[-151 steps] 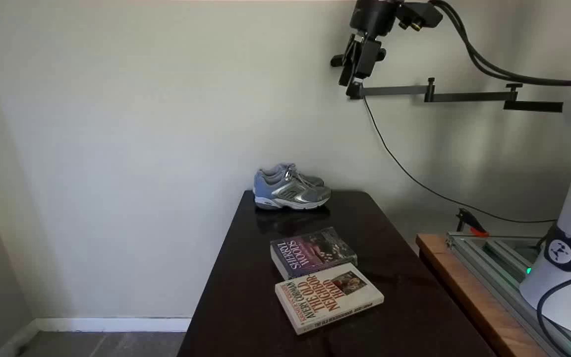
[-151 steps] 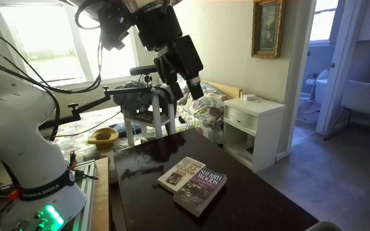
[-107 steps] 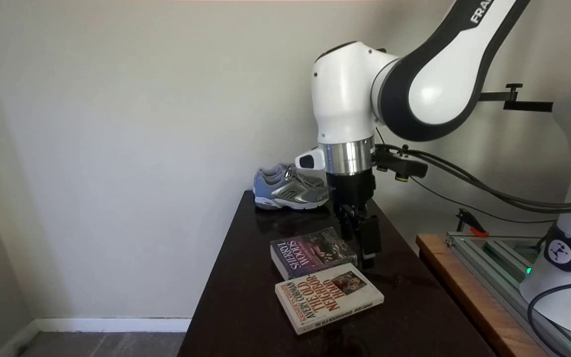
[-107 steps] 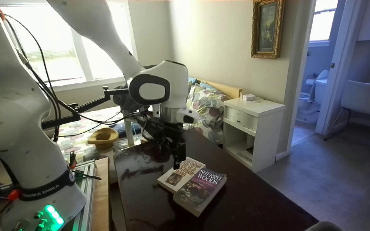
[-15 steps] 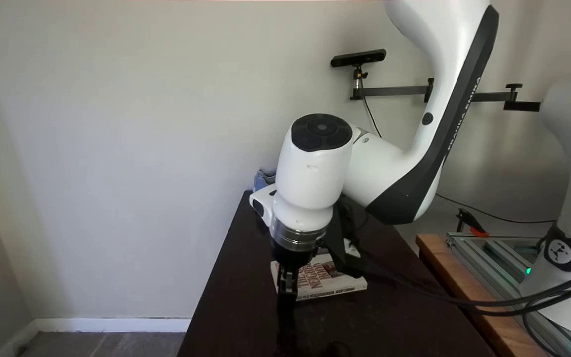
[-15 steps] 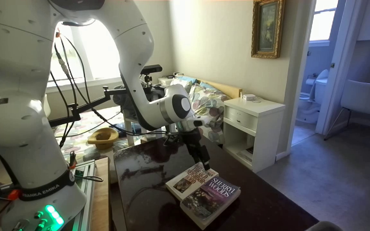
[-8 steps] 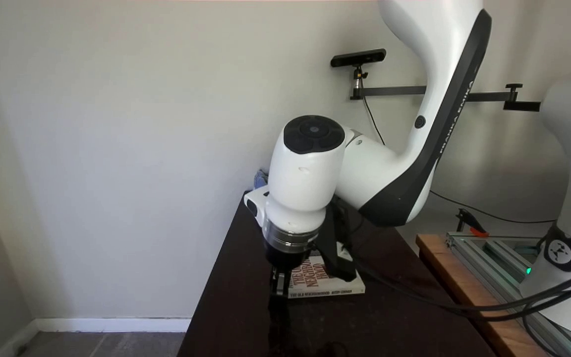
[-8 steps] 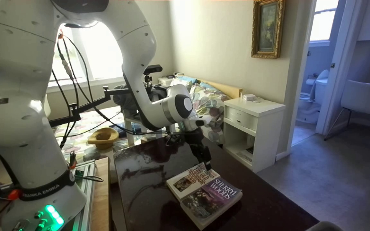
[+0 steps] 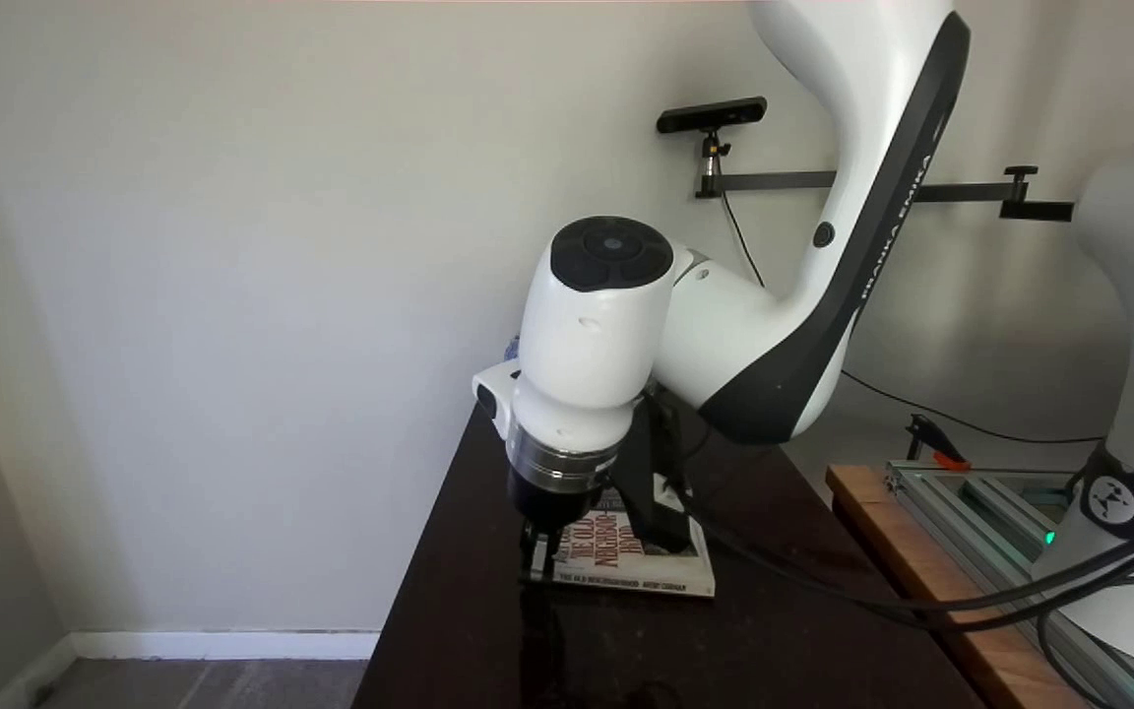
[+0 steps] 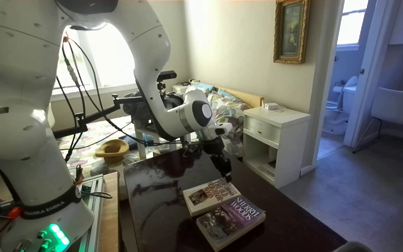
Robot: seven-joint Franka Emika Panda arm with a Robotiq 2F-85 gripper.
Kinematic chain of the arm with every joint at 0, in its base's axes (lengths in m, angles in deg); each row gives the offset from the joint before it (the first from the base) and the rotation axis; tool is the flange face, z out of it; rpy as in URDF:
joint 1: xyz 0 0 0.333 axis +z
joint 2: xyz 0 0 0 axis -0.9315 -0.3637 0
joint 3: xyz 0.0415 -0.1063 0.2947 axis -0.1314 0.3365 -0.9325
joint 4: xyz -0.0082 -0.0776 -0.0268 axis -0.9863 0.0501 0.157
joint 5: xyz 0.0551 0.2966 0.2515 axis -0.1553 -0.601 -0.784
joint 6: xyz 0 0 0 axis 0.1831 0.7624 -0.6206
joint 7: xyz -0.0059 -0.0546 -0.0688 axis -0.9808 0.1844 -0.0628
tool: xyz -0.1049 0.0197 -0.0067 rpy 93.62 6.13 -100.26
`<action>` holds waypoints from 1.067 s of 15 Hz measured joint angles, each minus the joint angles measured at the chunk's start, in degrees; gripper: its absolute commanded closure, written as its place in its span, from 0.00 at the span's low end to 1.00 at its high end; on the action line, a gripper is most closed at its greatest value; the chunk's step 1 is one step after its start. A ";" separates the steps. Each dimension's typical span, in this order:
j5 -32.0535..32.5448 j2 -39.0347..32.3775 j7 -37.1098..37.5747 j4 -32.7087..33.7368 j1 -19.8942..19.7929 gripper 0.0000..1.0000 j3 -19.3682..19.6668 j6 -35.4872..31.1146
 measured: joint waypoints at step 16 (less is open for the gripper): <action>-3.91 4.63 0.05 -3.49 -1.64 0.94 -0.07 0.06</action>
